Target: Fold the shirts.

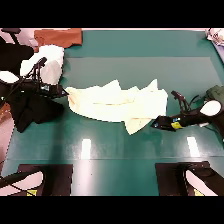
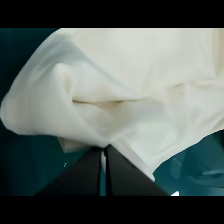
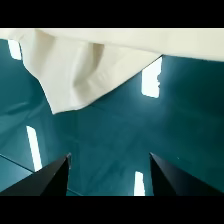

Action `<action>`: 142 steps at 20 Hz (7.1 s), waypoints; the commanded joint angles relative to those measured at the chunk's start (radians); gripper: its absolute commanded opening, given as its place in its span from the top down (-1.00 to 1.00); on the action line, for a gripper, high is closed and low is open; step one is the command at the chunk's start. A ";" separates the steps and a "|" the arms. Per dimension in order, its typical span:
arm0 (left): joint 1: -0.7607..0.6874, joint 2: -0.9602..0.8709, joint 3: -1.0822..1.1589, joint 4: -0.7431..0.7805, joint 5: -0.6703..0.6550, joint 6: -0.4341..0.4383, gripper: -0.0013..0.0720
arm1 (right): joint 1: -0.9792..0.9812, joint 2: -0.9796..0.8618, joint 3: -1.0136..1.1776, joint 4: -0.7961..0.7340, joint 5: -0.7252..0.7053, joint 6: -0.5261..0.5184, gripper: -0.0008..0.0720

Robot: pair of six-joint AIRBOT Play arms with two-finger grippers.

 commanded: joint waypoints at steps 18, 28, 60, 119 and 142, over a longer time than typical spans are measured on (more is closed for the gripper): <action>-0.079 0.020 0.027 0.040 -0.065 -0.128 0.90 | 0.456 -0.205 0.011 0.112 -0.508 0.008 0.94; -0.079 0.161 0.103 0.051 -0.172 -0.357 0.90 | 0.105 0.212 0.300 -0.165 -0.087 -0.031 0.94; -0.079 0.481 1.030 0.111 -0.399 -0.802 0.90 | 0.336 0.171 1.402 -0.441 0.098 -0.074 0.95; -0.129 -0.329 0.338 0.260 -0.040 -0.283 -0.62 | -0.183 -0.418 0.654 -0.283 0.082 0.044 -0.52; -0.055 0.088 -0.070 0.344 -0.142 -0.248 -0.62 | -0.483 -0.189 0.061 0.082 0.008 -0.347 -0.52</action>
